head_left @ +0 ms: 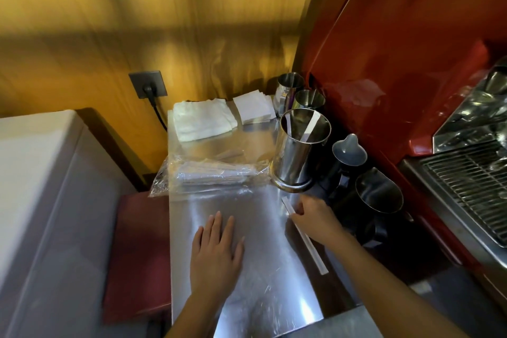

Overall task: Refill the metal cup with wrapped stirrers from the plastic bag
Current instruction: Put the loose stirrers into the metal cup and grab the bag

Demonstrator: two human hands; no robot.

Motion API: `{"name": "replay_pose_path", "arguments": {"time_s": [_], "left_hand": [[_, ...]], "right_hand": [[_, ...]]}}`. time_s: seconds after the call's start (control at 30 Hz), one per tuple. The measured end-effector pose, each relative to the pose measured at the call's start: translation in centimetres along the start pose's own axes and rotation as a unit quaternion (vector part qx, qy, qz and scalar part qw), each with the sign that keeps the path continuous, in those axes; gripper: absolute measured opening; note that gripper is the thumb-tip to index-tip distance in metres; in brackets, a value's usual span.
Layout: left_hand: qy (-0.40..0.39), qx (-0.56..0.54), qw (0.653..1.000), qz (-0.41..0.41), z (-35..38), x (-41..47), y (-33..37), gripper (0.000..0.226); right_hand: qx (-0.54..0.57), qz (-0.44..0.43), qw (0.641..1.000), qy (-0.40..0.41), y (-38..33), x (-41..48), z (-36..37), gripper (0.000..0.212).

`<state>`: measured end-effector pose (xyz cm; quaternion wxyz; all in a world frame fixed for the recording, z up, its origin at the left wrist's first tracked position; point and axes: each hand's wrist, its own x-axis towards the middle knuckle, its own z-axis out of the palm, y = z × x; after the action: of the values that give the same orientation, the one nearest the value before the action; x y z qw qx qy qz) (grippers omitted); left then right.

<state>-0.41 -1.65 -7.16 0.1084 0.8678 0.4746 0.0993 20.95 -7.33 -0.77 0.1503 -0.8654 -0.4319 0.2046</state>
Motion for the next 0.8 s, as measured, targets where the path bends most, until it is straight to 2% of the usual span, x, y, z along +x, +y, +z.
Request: {"name": "replay_pose_path", "arguments": {"time_s": [0.23,0.33,0.43,0.47,0.5,0.57,0.6,0.7,0.8], "left_hand": [[0.006,0.013,1.000,0.005,-0.5,0.0,0.2,0.053],[0.002,0.017,1.000,0.006,-0.5,0.0,0.2,0.053],[0.000,0.011,1.000,0.004,-0.7,0.0,0.3,0.053],[0.001,0.007,1.000,0.003,-0.7,0.0,0.3,0.052],[0.001,0.005,1.000,0.004,-0.7,0.0,0.3,0.052],[-0.003,0.005,1.000,0.006,-0.8,-0.1,0.3,0.052],[-0.005,0.003,1.000,0.007,-0.8,-0.2,0.3,0.052],[-0.011,-0.007,1.000,0.000,-1.0,-0.2,0.3,0.051],[-0.016,-0.016,1.000,-0.012,-1.3,-0.2,0.5,0.059]], "right_hand": [[-0.076,0.053,0.991,-0.092,-0.4,0.3,0.8,0.032],[-0.075,0.064,0.987,-0.129,-0.8,0.1,0.8,0.035],[-0.027,0.040,0.990,-0.132,-1.1,-0.4,-0.2,0.024],[0.016,0.024,0.993,-0.117,-1.2,-0.5,-0.9,0.013],[0.065,0.007,0.993,-0.095,-1.5,-0.5,-1.8,0.012],[0.117,-0.036,0.992,-0.036,-2.3,-0.4,-4.0,0.021],[0.139,-0.058,0.989,-0.008,-2.8,-0.2,-5.3,0.019],[0.232,-0.129,0.959,0.096,-4.3,0.2,-9.2,0.019],[0.268,-0.176,0.924,0.210,-5.4,1.0,-12.7,0.019]]}}
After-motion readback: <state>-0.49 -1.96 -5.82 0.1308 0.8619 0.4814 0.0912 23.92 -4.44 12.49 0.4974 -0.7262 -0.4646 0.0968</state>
